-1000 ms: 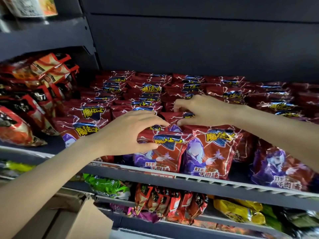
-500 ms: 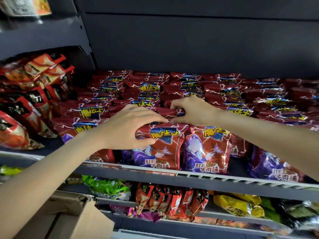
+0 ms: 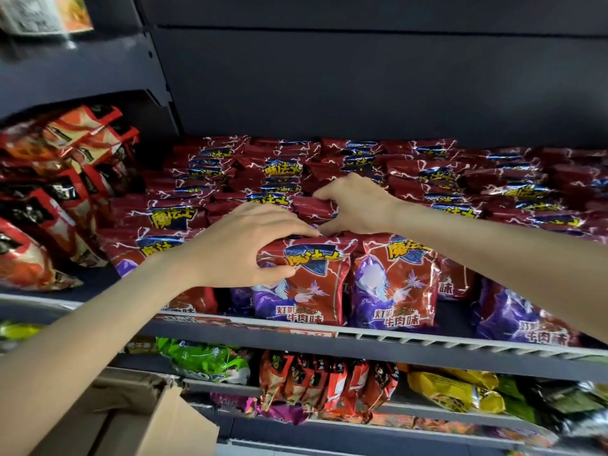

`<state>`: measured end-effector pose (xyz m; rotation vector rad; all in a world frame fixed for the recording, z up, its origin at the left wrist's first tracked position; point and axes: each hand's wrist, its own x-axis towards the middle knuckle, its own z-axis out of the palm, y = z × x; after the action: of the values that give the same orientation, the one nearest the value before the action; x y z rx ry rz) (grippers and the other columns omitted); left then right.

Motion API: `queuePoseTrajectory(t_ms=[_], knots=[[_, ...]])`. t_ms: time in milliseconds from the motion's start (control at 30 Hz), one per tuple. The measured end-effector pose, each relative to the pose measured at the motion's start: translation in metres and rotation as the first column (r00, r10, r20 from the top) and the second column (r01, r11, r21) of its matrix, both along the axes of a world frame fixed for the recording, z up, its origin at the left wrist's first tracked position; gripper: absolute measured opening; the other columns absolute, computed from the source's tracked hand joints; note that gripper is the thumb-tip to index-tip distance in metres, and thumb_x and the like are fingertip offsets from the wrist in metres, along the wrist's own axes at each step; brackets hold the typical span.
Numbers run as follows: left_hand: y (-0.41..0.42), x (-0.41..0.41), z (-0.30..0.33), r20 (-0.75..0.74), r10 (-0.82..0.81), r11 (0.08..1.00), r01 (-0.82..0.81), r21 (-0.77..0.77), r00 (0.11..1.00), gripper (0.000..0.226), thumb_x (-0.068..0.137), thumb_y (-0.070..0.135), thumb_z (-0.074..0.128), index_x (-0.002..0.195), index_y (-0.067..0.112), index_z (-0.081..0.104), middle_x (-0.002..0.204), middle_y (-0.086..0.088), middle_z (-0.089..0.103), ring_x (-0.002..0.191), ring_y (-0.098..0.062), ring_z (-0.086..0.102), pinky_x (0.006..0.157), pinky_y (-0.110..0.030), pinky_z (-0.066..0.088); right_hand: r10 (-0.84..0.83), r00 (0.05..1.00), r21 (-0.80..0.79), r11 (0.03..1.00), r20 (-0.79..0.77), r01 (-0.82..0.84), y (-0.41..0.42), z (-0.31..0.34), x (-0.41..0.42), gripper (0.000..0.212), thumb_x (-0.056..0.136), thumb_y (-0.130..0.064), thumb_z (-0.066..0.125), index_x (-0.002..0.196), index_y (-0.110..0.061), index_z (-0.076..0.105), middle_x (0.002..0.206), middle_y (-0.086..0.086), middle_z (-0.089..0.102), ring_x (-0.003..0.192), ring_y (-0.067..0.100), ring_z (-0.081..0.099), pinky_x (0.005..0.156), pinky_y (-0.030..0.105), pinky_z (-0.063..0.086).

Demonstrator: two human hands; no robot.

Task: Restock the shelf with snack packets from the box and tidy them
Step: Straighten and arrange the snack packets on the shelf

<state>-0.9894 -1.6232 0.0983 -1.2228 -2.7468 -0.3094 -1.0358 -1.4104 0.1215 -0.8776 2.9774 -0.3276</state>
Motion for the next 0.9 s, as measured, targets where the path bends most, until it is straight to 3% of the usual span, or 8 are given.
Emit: queuePoseTrajectory(t_ms=[133, 267, 400, 633, 733, 833, 900], knots=[[0.001, 0.0, -0.001, -0.036, -0.004, 1.0, 0.005, 0.023, 0.999, 0.057, 0.083, 0.059, 0.047, 0.137, 0.041, 0.04, 0.143, 0.018, 0.036, 0.13, 0.004, 0.025, 0.109, -0.032, 0.018, 0.019, 1.0, 0.067, 0.998, -0.004, -0.019, -0.004, 0.003, 0.0, 0.027, 0.078, -0.035, 0.075, 0.096, -0.018, 0.065, 0.068, -0.014, 0.048, 0.074, 0.015, 0.052, 0.067, 0.032, 0.044], [0.002, 0.002, 0.001, -0.031, 0.029, 0.999, -0.028, 0.028, 0.999, 0.059, 0.078, 0.063, 0.045, 0.135, 0.045, 0.04, 0.155, 0.013, 0.011, 0.137, 0.0, 0.011, 0.109, -0.035, 0.016, -0.002, 1.0, 0.003, 1.0, 0.001, 0.002, 0.009, 0.018, 0.0, 0.047, 0.073, -0.04, 0.078, 0.111, -0.014, 0.065, 0.099, 0.001, 0.067, 0.09, 0.016, 0.06, 0.082, 0.033, 0.049], [0.003, 0.002, 0.005, 0.041, 0.066, 0.996, -0.064, -0.057, 0.997, 0.063, 0.076, 0.068, 0.038, 0.136, 0.05, 0.03, 0.142, 0.026, 0.023, 0.129, 0.013, 0.002, 0.109, -0.031, 0.01, -0.016, 1.0, 0.009, 1.0, 0.011, 0.016, 0.019, 0.017, 0.002, 0.033, 0.075, -0.027, 0.079, 0.106, -0.02, 0.068, 0.097, -0.002, 0.071, 0.088, 0.014, 0.063, 0.081, 0.032, 0.05], [0.009, 0.001, 0.009, -0.052, 0.07, 0.997, -0.072, -0.04, 0.996, 0.065, 0.079, 0.071, 0.032, 0.137, 0.042, 0.037, 0.145, 0.015, 0.031, 0.131, -0.005, 0.03, 0.103, -0.026, 0.021, -0.027, 0.999, -0.001, 1.0, -0.03, 0.027, 0.015, 0.007, -0.003, 0.035, 0.076, -0.03, 0.078, 0.108, -0.02, 0.068, 0.097, -0.003, 0.071, 0.089, 0.013, 0.062, 0.083, 0.031, 0.05], [0.019, 0.001, 0.017, -0.112, 0.048, 0.997, -0.055, -0.058, 0.993, 0.067, 0.078, 0.067, 0.035, 0.139, 0.041, 0.034, 0.144, 0.016, 0.034, 0.128, -0.006, 0.037, 0.101, -0.03, 0.031, -0.056, 0.998, -0.173, 0.983, 0.021, 0.059, 0.024, 0.016, 0.003, 0.035, 0.076, -0.029, 0.078, 0.107, -0.016, 0.068, 0.093, -0.003, 0.071, 0.082, 0.006, 0.063, 0.083, 0.027, 0.051], [0.035, 0.006, 0.022, -0.142, 0.027, 0.998, -0.033, -0.045, 0.989, 0.068, 0.078, 0.066, 0.036, 0.14, 0.038, 0.037, 0.143, 0.016, 0.038, 0.128, -0.005, 0.036, 0.101, -0.029, 0.029, -0.074, 0.996, -0.395, 0.914, 0.053, 0.089, 0.059, 0.038, 0.014, 0.024, 0.08, -0.02, 0.075, 0.103, -0.014, 0.069, 0.093, -0.005, 0.071, 0.083, 0.001, 0.066, 0.085, 0.017, 0.052], [0.051, 0.01, 0.023, -0.192, 0.017, 1.0, -0.018, -0.003, 0.981, 0.065, 0.082, 0.065, 0.037, 0.137, 0.033, 0.045, 0.139, 0.013, 0.045, 0.125, -0.008, 0.041, 0.099, -0.027, 0.029, -0.092, 0.995, -0.421, 0.902, 0.026, 0.094, 0.091, 0.051, 0.025, 0.019, 0.084, -0.019, 0.071, 0.103, -0.017, 0.069, 0.097, -0.006, 0.07, 0.087, -0.002, 0.065, 0.086, 0.011, 0.049]])
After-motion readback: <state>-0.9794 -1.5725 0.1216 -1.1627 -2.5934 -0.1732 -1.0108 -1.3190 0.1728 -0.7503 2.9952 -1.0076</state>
